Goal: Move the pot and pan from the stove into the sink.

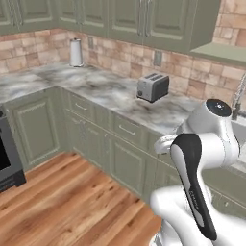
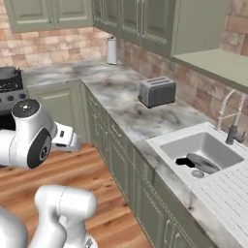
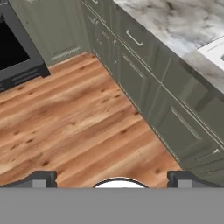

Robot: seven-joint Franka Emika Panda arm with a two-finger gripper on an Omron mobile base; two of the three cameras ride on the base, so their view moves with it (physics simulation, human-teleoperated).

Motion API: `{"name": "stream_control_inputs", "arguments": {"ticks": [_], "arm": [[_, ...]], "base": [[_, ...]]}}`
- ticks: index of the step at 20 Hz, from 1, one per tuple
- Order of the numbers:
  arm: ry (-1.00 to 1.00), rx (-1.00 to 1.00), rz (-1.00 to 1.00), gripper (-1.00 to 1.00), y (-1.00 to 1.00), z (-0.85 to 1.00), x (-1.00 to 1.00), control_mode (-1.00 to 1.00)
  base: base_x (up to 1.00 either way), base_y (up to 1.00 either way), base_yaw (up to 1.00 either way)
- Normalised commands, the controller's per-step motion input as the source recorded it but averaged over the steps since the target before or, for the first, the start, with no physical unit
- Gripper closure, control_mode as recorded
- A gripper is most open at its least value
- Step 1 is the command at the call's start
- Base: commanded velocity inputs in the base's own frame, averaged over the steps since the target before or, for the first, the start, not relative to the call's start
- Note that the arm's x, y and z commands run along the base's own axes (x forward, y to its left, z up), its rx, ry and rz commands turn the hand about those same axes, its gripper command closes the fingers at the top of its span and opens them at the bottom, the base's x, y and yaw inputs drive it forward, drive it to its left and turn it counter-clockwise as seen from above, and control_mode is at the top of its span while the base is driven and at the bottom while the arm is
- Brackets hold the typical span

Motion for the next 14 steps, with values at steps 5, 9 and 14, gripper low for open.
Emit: {"name": "stream_control_inputs", "arguments": {"ticks": [5, 9, 14], "arm": [[0.00, 0.00, 0.00, -1.00, 0.00, 0.00, 0.00, 1.00], [0.00, 0.00, 0.00, -1.00, 0.00, 0.00, 0.00, 1.00], [0.00, 0.00, 0.00, -1.00, 0.00, 0.00, 0.00, 1.00]], "base": [[-0.21, 0.00, 0.46], [-0.23, 0.00, 0.45], [-0.23, 0.00, 0.43]]}}
